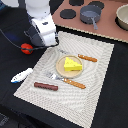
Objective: Interact with the objects in diverse but meaningful ways.
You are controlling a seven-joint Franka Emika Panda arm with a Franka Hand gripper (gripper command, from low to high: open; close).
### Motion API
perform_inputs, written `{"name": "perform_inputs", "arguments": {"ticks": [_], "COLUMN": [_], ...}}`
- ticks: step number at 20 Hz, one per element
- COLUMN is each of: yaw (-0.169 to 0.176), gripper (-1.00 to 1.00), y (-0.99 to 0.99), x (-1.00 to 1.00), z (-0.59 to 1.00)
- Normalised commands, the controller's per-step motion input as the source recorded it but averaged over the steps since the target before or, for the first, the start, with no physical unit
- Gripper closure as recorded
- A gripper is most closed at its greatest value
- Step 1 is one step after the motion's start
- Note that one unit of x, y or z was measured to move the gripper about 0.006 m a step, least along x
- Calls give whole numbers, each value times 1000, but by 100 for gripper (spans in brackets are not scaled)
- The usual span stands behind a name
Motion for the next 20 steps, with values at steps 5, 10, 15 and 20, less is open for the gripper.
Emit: {"name": "perform_inputs", "arguments": {"ticks": [5,10,15,20], "yaw": [14,-2,-23,-47], "gripper": [100,100,100,100], "y": [100,124,191,522], "x": [309,867,928,703], "z": [999,698,432,273]}}
